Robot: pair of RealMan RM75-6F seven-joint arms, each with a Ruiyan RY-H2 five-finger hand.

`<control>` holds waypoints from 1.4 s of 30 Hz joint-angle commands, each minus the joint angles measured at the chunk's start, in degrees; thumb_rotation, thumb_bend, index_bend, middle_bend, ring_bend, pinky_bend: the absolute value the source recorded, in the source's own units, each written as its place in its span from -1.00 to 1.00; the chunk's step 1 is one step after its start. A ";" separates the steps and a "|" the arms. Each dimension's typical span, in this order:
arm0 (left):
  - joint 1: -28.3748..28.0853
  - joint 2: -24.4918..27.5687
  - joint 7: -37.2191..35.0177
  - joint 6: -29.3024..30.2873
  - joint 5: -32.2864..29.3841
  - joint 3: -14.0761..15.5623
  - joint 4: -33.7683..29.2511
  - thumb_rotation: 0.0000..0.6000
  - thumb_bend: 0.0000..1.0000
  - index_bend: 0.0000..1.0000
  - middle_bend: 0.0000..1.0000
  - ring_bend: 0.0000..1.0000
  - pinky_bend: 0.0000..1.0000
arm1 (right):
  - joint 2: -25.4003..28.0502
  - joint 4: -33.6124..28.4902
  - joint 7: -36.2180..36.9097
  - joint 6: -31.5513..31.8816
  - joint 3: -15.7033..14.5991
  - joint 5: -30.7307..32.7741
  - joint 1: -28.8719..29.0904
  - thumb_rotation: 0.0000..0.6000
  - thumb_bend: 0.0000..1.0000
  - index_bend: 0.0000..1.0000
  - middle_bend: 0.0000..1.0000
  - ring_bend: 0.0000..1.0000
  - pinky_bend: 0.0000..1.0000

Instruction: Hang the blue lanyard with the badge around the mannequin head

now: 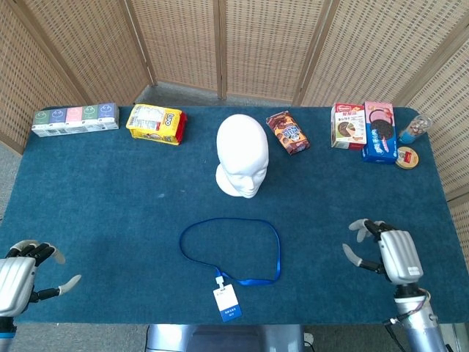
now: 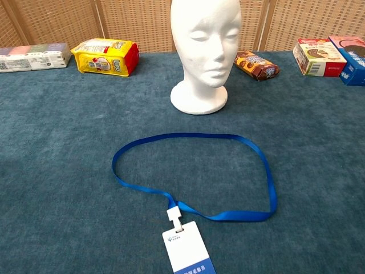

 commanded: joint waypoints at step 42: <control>-4.53 1.71 2.46 -2.45 -2.30 -2.92 -2.57 0.07 -0.72 0.01 -0.05 -0.21 -0.55 | -5.63 -0.61 -13.40 -19.54 -0.40 7.89 17.16 0.78 -0.33 -0.07 1.00 1.00 1.00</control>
